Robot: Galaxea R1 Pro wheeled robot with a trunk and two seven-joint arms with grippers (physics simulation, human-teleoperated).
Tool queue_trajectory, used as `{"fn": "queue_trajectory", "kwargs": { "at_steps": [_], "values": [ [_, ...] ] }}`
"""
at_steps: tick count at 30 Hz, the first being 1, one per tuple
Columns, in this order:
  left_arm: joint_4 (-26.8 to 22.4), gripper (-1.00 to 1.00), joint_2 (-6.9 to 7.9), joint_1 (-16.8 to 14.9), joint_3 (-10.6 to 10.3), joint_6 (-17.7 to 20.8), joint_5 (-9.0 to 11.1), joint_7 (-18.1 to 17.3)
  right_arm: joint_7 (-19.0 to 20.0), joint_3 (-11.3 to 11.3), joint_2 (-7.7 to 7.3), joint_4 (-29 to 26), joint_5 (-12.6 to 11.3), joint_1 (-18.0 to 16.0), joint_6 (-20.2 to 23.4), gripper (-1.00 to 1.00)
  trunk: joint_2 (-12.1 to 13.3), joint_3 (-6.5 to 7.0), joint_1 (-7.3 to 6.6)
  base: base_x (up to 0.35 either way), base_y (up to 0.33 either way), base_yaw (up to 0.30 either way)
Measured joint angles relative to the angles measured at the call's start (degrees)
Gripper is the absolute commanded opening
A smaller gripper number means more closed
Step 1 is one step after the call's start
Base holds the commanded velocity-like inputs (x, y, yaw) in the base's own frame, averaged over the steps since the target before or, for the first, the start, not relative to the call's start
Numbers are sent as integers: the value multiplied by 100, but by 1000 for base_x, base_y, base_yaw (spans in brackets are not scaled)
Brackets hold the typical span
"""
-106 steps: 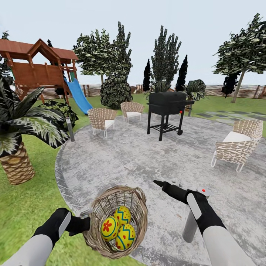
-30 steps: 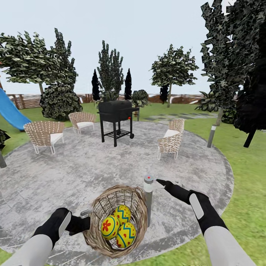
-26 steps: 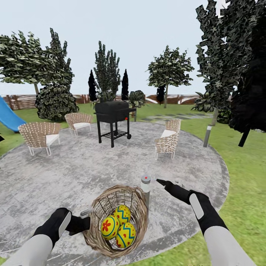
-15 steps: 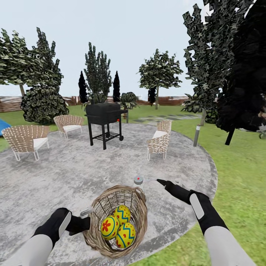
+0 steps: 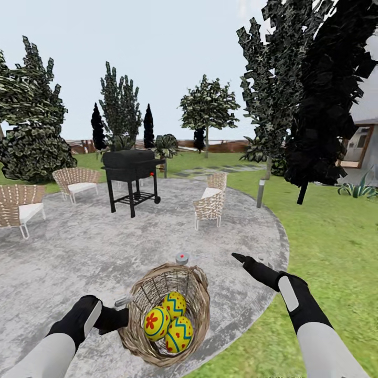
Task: Take the three Easter eggs out of the wicker basket on the lawn in the garden, then place them on the lawn next to a single tree (choose any tree) so that all three eggs are next to the same tree and none are left in the basket.
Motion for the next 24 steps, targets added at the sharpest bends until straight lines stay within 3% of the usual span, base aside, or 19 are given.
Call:
{"fn": "queue_trajectory", "kwargs": {
  "at_steps": [24],
  "values": [
    [0, -100, 0, 0, 17, -2, -6, -21, -7, -74, -1, 16, 0, 0, -9, 100, 0, 164, 0, 0, 0, -220]
  ]
}}
